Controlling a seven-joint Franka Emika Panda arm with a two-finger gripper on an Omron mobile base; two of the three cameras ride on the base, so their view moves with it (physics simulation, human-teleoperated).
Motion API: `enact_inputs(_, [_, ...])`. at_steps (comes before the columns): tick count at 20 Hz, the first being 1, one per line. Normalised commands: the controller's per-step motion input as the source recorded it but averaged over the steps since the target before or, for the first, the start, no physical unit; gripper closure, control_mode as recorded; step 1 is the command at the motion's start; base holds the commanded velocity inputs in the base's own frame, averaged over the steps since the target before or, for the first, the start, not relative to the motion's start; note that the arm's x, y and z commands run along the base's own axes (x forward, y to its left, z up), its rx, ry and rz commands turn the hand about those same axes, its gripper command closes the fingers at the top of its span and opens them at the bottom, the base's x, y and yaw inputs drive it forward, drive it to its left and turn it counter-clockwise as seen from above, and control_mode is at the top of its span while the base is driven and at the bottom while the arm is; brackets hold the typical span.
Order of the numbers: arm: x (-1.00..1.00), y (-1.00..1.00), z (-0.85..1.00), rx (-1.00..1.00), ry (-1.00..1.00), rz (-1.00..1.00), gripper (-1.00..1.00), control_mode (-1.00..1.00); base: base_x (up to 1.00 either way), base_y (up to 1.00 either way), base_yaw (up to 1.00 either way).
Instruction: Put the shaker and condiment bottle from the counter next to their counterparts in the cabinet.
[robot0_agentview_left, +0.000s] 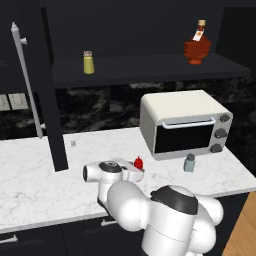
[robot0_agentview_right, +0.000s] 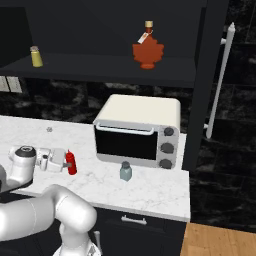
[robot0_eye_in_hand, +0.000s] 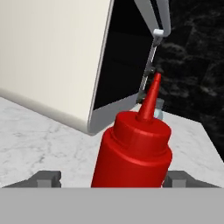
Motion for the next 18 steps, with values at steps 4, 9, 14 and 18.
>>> enact_inputs(4, [0.0, 0.01, -0.09, 0.0, 0.04, -0.02, 1.0, -1.0, 0.0, 0.0, 0.0])
enact_inputs(9, [0.01, -0.18, 0.22, 0.04, 0.0, 0.17, 1.0, -1.0, 0.0, 0.0, 0.0])
enact_inputs(14, [0.02, -0.09, 0.9, 0.02, 0.0, 0.31, 1.0, -1.0, 0.0, 0.0, 0.0])
enact_inputs(18, [0.0, -0.13, 1.0, 0.0, 0.02, 0.21, 1.0, -1.0, 0.0, 0.0, 0.0])
